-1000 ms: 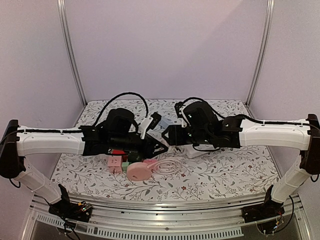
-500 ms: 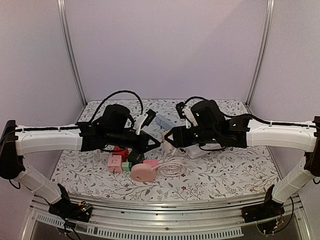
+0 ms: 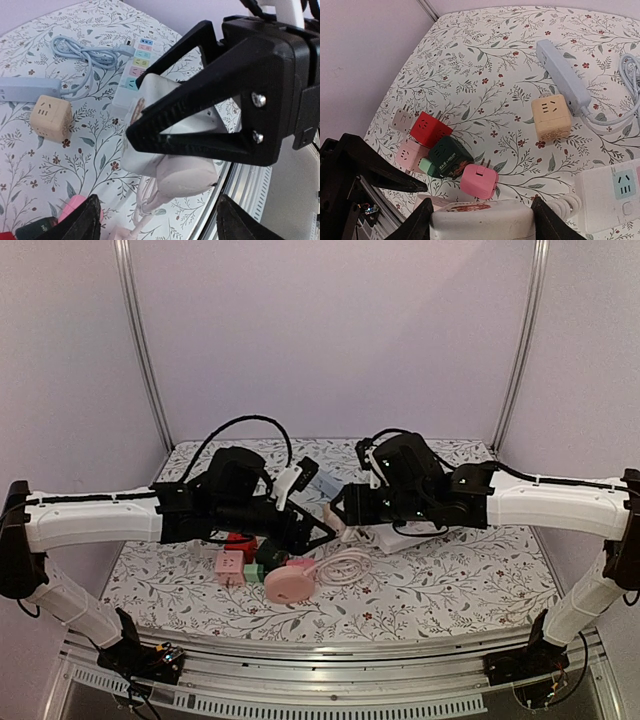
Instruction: Pull the plug off the socket
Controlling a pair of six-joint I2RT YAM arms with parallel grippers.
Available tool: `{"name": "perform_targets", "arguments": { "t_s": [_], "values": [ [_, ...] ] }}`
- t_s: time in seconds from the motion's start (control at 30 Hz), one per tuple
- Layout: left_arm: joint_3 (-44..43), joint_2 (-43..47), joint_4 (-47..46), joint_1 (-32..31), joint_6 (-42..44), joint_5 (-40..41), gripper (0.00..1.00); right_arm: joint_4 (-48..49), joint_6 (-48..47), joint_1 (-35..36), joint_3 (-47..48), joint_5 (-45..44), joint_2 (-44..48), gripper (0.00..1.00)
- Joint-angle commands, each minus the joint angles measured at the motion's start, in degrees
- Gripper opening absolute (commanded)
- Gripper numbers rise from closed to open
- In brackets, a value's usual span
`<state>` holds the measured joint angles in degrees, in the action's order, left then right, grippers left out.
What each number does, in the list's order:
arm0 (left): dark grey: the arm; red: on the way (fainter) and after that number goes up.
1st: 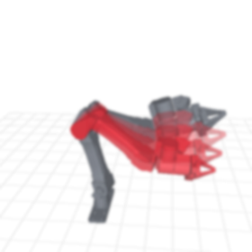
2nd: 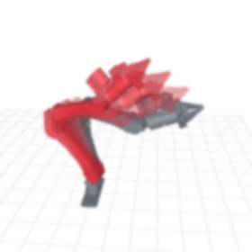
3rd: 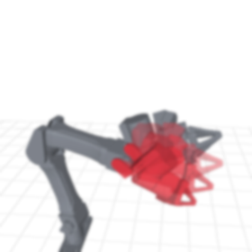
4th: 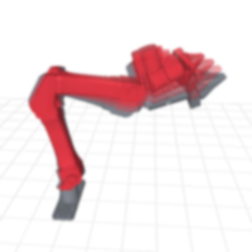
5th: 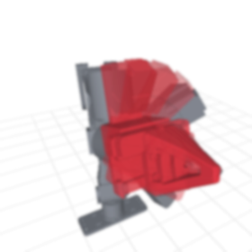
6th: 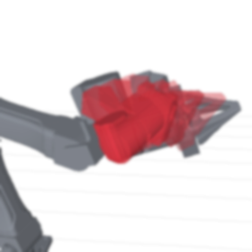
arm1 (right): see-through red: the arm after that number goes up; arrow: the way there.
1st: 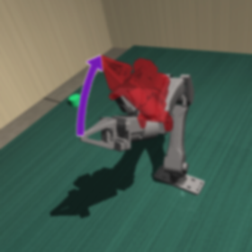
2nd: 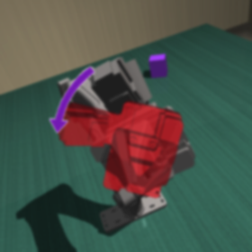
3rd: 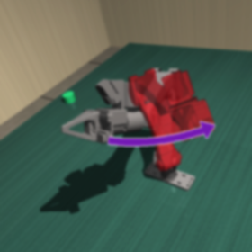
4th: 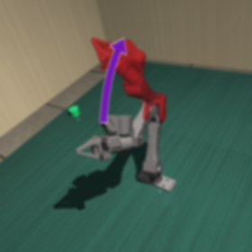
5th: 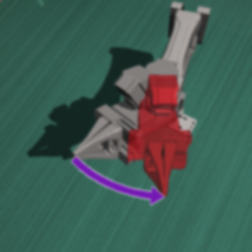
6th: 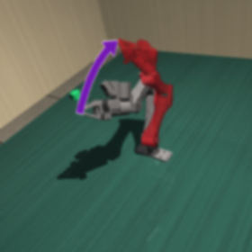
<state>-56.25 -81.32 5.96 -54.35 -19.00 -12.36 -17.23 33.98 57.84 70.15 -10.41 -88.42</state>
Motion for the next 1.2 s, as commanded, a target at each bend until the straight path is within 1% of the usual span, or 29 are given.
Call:
{"name": "perform_targets", "arguments": {
  "t_s": [0.0, 0.1, 0.2, 0.33, 0.5, 0.63, 0.87, 1.0, 1.1, 1.17],
  "values": [
    [-0.9, 0.9, -0.2, -1.6, 1.5, -0.4, 0.79, 1.3, 1.2, 0.1, 3.4, -1.6, -0.7, 0.26],
    [-1.7, 0.0, 0.6, -1.6, 1.4, 0.6, 0.82, 1.6, 0.9, 0.1, 4.1, -0.1, -1.0, 0.26],
    [-2.9, -1.4, 2.0, -1.6, 0.9, 4.1, 0.83, 2.2, -0.2, 0.4, 4.2, 1.0, -0.8, 0.26],
    [-3.4, -2.0, 2.3, -0.7, -0.3, 6.2, 0.79, 3.1, -1.5, 0.9, 4.1, 2.8, -0.1, 0.26],
    [-3.7, -2.9, 0.9, -0.9, 0.0, 3.7, 0.76, 4.0, -2.2, 1.4, 3.8, 4.2, -0.1, 0.26],
    [-3.9, -4.5, 0.8, -2.4, 0.9, 2.1, 0.76, 4.8, -1.9, 1.4, 3.9, 4.1, -0.2, 0.26],
    [-3.0, -6.1, 0.8, -3.8, 1.3, 2.6, 0.75, 5.0, -1.4, 1.5, 5.0, 2.9, -0.1, 0.26],
    [-2.5, -5.2, 0.6, -3.8, 1.7, 2.4, 0.76, 4.9, -1.5, 1.4, 5.1, 2.8, -0.4, 0.26],
    [-1.7, -3.5, 0.5, -3.8, 1.8, 2.8, 0.79, 4.8, -1.3, 1.4, 5.0, 3.1, -0.7, 0.26],
    [-0.6, -1.8, -0.1, -3.8, 1.6, 3.8, 0.80, 4.9, -1.2, 1.4, 4.9, 3.4, -0.8, 0.26]
  ]
}}
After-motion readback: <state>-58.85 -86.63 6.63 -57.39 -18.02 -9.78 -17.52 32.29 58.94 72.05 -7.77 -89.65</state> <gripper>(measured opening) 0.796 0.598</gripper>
